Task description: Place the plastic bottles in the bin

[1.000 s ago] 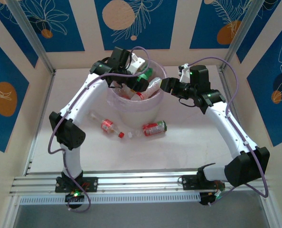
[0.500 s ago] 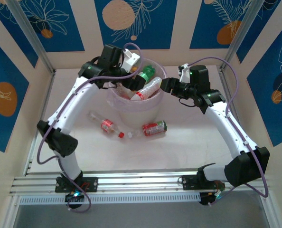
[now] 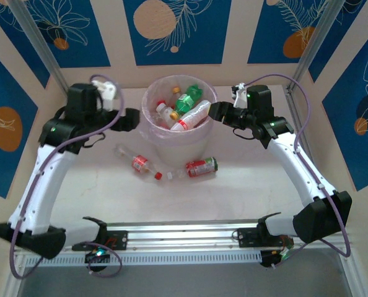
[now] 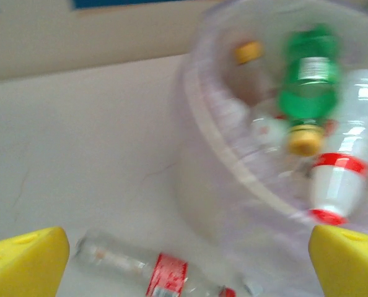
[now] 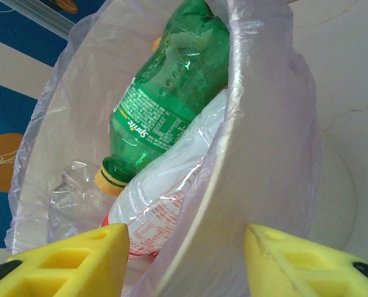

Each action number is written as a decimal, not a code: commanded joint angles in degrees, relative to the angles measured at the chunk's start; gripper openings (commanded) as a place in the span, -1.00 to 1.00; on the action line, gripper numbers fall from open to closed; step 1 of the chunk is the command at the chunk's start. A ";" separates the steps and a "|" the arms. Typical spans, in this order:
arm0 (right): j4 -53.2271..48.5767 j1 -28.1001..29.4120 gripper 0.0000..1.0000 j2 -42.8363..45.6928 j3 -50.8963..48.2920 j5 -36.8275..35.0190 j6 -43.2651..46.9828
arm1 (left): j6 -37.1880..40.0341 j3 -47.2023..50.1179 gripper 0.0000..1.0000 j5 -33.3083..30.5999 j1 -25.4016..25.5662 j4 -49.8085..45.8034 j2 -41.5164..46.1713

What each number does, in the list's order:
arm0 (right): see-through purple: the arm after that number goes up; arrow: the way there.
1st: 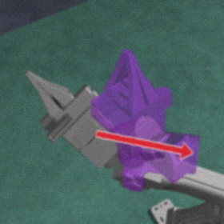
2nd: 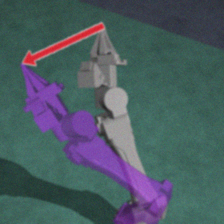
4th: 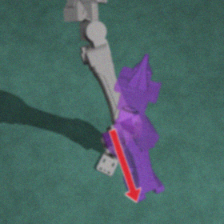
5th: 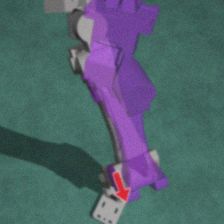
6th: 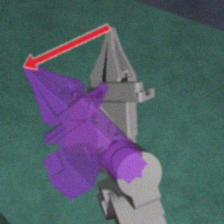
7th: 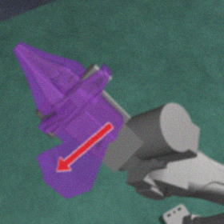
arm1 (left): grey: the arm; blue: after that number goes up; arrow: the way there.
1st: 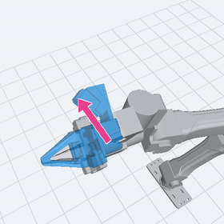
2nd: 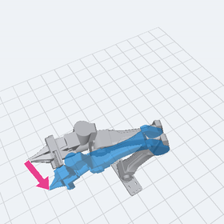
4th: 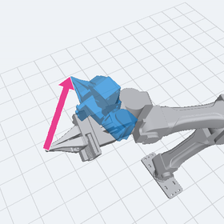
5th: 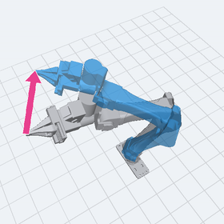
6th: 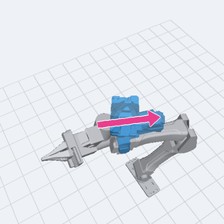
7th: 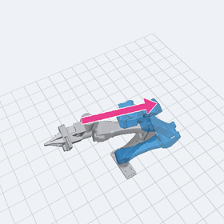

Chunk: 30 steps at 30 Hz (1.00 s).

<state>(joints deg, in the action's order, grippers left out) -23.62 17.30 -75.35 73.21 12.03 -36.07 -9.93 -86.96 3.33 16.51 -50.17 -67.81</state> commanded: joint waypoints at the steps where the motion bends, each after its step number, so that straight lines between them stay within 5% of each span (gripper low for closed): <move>1: -0.64 0.52 0.05 -0.69 1.21 0.27 1.51 | -8.82 9.27 1.00 2.67 -4.24 1.40 2.28; 9: -0.90 0.60 0.05 -0.65 1.28 -0.04 1.92 | -24.36 30.72 1.00 2.78 -6.95 14.17 2.72; 18: -1.42 0.51 0.05 0.20 0.67 -0.69 2.41 | -42.50 42.91 1.00 0.09 -7.11 27.40 -2.30; 30: -0.64 0.57 0.05 -0.02 -0.17 -0.61 1.66 | -50.00 48.41 1.00 0.67 -7.06 37.64 -9.67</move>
<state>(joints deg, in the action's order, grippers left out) -23.83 17.58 -75.96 73.23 11.79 -34.81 -57.69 -38.59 3.36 9.96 -16.62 -75.26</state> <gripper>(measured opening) 0.525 0.998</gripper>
